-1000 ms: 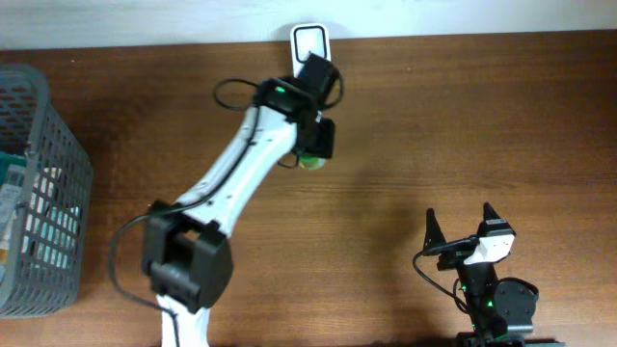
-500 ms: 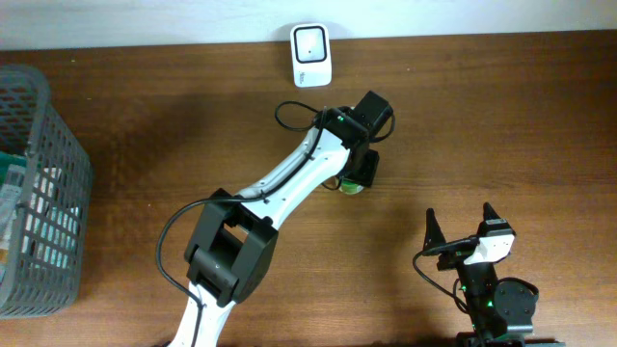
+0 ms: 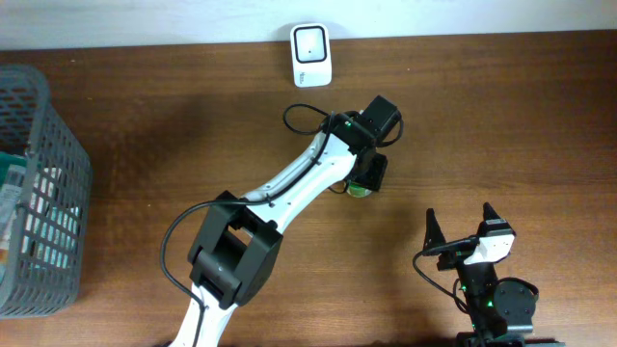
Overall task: Scan the item barcode
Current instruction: 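Carry the jar with the left gripper and set it on the table center, then move the left gripper back into the basket and grasp the white conditioner tube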
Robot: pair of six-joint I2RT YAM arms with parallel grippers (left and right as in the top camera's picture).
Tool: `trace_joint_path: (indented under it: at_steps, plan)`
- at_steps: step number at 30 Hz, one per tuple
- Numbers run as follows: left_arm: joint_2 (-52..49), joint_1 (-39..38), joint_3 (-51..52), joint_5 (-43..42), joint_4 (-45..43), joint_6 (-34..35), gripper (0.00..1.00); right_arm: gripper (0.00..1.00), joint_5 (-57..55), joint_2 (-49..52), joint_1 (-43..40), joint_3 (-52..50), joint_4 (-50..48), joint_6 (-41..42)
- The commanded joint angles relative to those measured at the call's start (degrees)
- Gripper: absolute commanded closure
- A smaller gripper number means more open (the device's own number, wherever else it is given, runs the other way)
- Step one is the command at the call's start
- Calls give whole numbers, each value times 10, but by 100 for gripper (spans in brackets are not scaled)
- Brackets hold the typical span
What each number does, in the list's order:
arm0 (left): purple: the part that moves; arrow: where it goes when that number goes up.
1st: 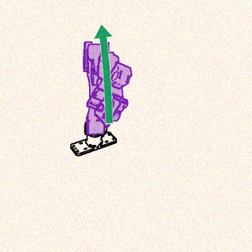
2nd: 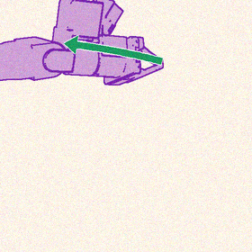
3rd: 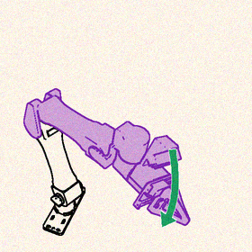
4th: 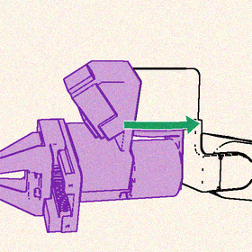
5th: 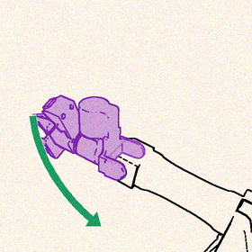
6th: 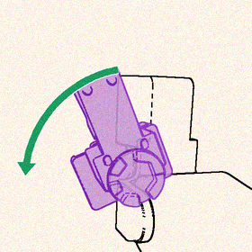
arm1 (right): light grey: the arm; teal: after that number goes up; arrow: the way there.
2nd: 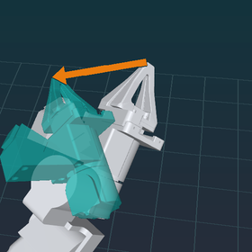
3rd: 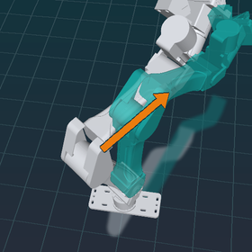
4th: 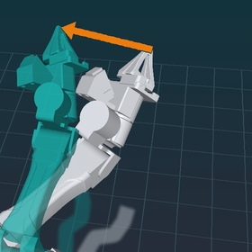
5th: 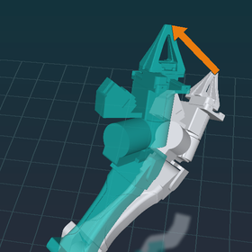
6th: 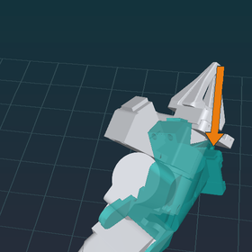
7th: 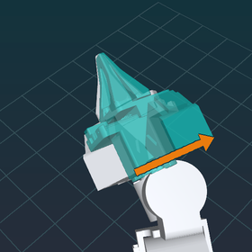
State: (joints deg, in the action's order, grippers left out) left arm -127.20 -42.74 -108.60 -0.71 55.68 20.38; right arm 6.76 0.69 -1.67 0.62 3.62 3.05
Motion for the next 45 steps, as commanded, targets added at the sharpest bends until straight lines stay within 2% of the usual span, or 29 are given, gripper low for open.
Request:
trace_joint_path:
  at_steps: [1,3,5,7,11,20,24,28,34,36,39,45]
  plan:
    - [-24,-4,2,-18,0,-3,50,2,5,-3,2,-3,3,4]
    - [-24,-4,2,-19,-1,-3,44,2,5,-3,2,-3,3,4]
    - [-23,-4,1,-19,-4,-3,29,2,5,-3,2,-3,3,4]
    - [-23,-4,-4,-19,-3,-3,20,2,5,-3,2,-3,3,4]
    - [-23,-1,-26,-16,2,-8,9,2,5,-3,2,-3,3,4]
    - [-23,14,-224,-15,132,-23,3,2,5,-3,2,-3,3,4]
    - [-23,67,-332,-15,210,-27,1,2,5,-3,2,-3,3,4]
    - [-23,138,-413,-14,270,-35,6,2,5,-3,2,-3,3,4]
    - [-23,289,-639,26,411,-37,8,2,5,-3,2,-3,3,4]
    - [-6,356,-695,14,410,-19,10,2,5,-3,2,-3,3,4]
    - [22,436,-712,15,410,-1,9,2,5,-3,2,-3,3,4]
    - [45,646,-705,13,410,21,9,2,5,-3,2,-3,3,4]
